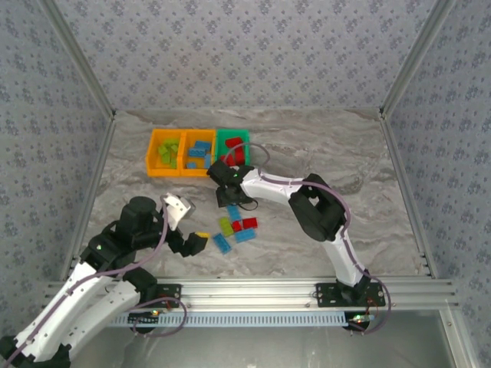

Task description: Sort the legos into containers by color

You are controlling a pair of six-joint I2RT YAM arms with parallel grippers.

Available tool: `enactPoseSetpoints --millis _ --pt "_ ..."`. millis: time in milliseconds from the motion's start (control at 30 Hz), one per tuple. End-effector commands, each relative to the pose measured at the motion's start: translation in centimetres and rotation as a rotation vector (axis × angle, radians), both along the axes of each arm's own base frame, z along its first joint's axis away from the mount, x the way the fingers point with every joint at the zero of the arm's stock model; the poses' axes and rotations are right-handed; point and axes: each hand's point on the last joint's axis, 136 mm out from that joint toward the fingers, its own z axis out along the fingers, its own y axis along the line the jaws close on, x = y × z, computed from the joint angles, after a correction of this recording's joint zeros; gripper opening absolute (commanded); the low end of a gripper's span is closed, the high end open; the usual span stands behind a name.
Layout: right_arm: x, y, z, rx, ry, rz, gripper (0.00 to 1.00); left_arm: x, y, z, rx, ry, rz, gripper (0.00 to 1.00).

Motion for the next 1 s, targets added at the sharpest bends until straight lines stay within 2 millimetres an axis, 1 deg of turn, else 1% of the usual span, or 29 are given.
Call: enactPoseSetpoints --millis 0,33,67,167,200,233,300,333,367,433,467,533,633,700,733,833,933,967 --pt "-0.6 0.0 0.1 -0.010 0.017 -0.018 0.55 0.8 0.3 1.2 -0.007 -0.086 0.025 0.99" --pt "-0.5 0.3 1.0 0.010 0.002 -0.012 0.52 1.0 0.6 1.3 -0.006 -0.098 0.046 0.99" --pt "-0.5 0.8 2.2 0.041 -0.024 -0.001 0.50 1.3 1.0 1.6 -0.006 -0.114 0.080 0.99" --pt "-0.3 2.7 7.2 0.147 -0.136 0.049 0.50 2.7 2.9 2.7 -0.029 -0.151 0.236 0.99" --pt "-0.4 3.5 9.0 0.196 -0.176 0.062 0.51 3.2 3.6 3.1 -0.045 -0.156 0.302 0.99" --pt "-0.3 4.4 10.8 0.230 -0.228 0.116 0.51 3.7 4.4 3.4 -0.059 -0.163 0.365 0.99" --pt "-0.2 6.4 13.9 0.310 -0.317 0.181 0.52 4.5 6.2 4.1 -0.082 -0.166 0.497 0.99" --pt "0.1 7.5 15.1 0.342 -0.361 0.220 0.51 5.0 7.2 4.4 -0.088 -0.162 0.572 0.99" --pt "0.3 8.4 15.9 0.364 -0.399 0.254 0.52 5.2 7.9 4.6 -0.088 -0.165 0.613 0.99" --pt "1.3 10.3 17.2 0.386 -0.482 0.321 0.52 5.7 9.6 4.8 -0.084 -0.174 0.718 0.99" --pt "2.1 11.0 17.6 0.390 -0.522 0.343 0.52 5.9 10.4 4.8 -0.086 -0.178 0.771 0.99" --pt "3.8 12.7 17.7 0.406 -0.581 0.388 0.52 6.1 11.7 4.8 -0.091 -0.190 0.838 0.99" --pt "6.2 14.9 16.7 0.428 -0.613 0.451 0.52 6.0 13.6 4.9 -0.099 -0.205 0.920 0.99" --pt "7.6 16.3 16.0 0.443 -0.635 0.504 0.51 5.8 14.6 4.9 -0.104 -0.216 0.961 0.99" --pt "8.6 16.8 15.7 0.447 -0.646 0.505 0.52 5.7 15.0 4.9 -0.108 -0.222 0.977 0.99" --pt "10.8 18.2 14.2 0.438 -0.672 0.521 0.52 5.7 15.5 5.0 -0.116 -0.235 0.998 0.99" --pt "12.1 19.9 13.3 0.413 -0.725 0.584 0.52 5.9 15.4 4.7 -0.111 -0.222 0.991 0.99" --pt "12.2 20.4 13.2 0.399 -0.749 0.602 0.52 6.0 15.3 4.5 -0.112 -0.213 0.986 0.99"
